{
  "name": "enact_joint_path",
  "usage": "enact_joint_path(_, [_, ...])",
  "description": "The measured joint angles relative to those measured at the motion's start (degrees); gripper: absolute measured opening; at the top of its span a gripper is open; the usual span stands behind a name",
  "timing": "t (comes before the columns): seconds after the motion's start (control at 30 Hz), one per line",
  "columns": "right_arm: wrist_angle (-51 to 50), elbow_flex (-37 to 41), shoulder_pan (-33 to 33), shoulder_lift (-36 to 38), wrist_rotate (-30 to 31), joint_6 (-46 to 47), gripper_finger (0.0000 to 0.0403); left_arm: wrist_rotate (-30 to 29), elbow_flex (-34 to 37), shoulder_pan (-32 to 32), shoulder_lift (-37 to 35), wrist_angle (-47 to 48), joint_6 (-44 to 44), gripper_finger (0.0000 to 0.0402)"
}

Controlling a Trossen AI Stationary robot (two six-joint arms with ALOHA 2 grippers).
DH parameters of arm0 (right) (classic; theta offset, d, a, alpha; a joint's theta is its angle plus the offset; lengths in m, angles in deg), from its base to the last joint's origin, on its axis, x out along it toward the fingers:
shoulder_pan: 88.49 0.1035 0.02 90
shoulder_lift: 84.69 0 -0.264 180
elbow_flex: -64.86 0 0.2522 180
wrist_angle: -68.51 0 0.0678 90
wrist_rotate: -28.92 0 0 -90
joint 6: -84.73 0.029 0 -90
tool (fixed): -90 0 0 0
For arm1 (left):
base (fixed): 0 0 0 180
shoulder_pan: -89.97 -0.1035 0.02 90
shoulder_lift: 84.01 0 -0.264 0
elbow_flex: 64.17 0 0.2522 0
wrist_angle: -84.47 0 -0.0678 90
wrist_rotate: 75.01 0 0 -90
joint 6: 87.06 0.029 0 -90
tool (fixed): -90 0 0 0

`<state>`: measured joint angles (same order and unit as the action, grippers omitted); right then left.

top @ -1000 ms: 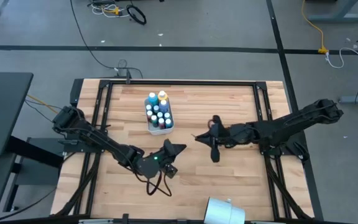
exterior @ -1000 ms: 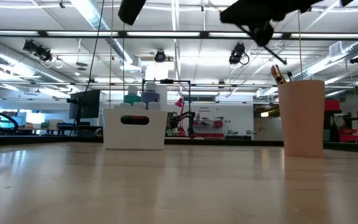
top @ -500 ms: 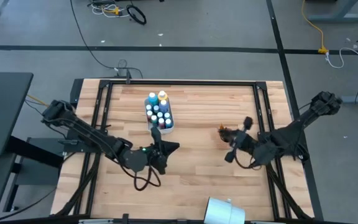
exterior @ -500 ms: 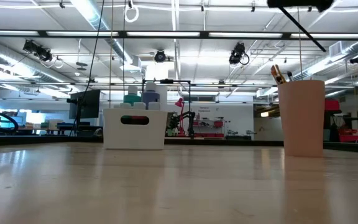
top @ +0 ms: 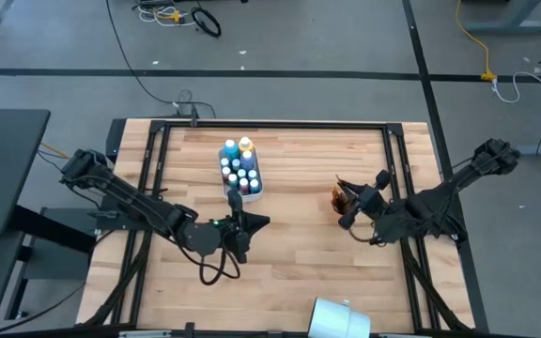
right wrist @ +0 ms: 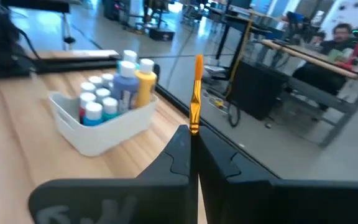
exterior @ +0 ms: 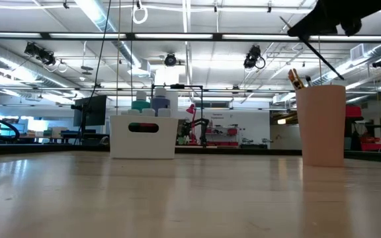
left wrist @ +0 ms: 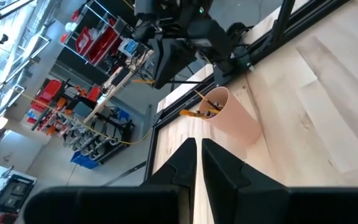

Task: Pick & Place Paint Supplies
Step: Put the gold paint brush into the orange cup

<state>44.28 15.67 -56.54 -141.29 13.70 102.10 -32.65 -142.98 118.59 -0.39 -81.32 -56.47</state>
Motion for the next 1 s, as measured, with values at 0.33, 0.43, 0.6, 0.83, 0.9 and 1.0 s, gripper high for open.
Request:
enact_joint_path(0.33, [34.1, 9.7, -3.3, 1.4, -9.7, -22.4, 0.0009, -0.1, 0.0, 0.0, 0.0, 0.1, -0.2, 0.0032])
enact_joint_path(0.43, [48.0, 13.7, -3.5, 3.3, -12.7, -30.3, 0.0009, 0.2, 0.0, 0.0, 0.0, 0.1, -0.2, 0.0032])
enact_joint_path(0.6, [62.9, 21.0, -3.5, 7.0, -22.7, -36.5, 0.0009, 0.6, 0.0, 0.0, 0.0, 0.1, 0.1, 0.0032])
enact_joint_path(0.83, [64.8, 27.7, -3.5, 9.9, -31.7, -38.0, 0.0009, 1.0, 0.0, 0.0, 0.0, 0.1, -0.5, 0.0030])
enact_joint_path(0.9, [64.7, 27.8, -3.5, 9.9, -32.3, -38.1, 0.0010, 1.0, 0.0, 0.0, 0.0, 0.1, -0.5, 0.0030])
enact_joint_path(1.0, [63.5, 27.8, -3.9, 9.8, -32.0, -37.6, 0.0019, 1.0, 0.0, 0.0, 0.0, 0.1, -0.8, 0.0030])
